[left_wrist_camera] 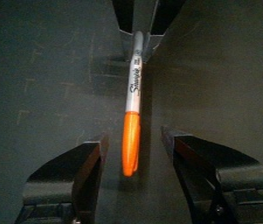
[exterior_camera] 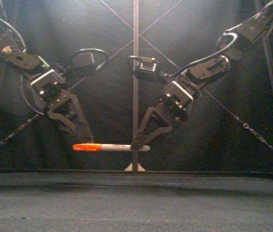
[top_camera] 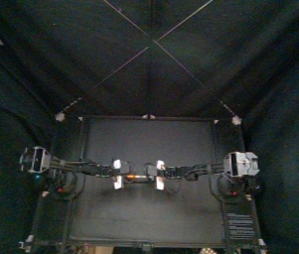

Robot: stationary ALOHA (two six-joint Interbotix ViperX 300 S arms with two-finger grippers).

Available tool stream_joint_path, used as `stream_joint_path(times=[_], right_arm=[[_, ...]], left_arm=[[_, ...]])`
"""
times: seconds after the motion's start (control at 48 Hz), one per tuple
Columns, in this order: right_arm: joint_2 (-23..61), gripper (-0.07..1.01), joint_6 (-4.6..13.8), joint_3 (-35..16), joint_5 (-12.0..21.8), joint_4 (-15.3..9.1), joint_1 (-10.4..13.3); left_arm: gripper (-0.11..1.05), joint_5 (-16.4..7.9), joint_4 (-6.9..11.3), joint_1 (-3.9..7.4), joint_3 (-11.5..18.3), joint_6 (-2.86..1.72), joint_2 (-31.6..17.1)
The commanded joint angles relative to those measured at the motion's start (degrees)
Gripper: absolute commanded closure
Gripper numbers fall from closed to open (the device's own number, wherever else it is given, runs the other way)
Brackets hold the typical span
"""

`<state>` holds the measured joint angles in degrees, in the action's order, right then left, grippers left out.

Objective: Uncap the pen

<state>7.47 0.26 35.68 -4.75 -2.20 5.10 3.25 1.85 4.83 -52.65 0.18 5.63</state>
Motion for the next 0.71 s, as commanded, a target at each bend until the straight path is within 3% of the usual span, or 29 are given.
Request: stream_joint_path(times=[0.021, 0.104, 0.375, 0.583, 0.708], right_arm=[[-2.1, 0.38, -0.09, -0.9, -0.2, 0.0, 0.0], [-2.1, 0.38, -0.09, -0.9, -0.3, 0.0, -0.1], [-2.7, 0.38, -0.09, -0.4, -0.2, 0.0, 0.0], [-6.9, 0.38, 0.26, 4.5, -0.3, 0.4, 0.4], [-10.5, 0.38, 0.26, 9.7, -0.5, 1.1, 2.0]], left_arm=[[0.10, 0.1, -0.26, 0.44, 1.5, 0.00, -0.4], [0.17, 0.1, -0.44, 0.44, 1.8, 0.09, -0.7], [0.52, 0.0, -1.67, 0.97, 1.6, 0.09, -0.4], [0.53, -0.7, -3.08, 1.76, -0.6, 0.00, 1.5], [0.53, -0.9, -4.31, 2.20, -3.7, 0.00, 4.7]])
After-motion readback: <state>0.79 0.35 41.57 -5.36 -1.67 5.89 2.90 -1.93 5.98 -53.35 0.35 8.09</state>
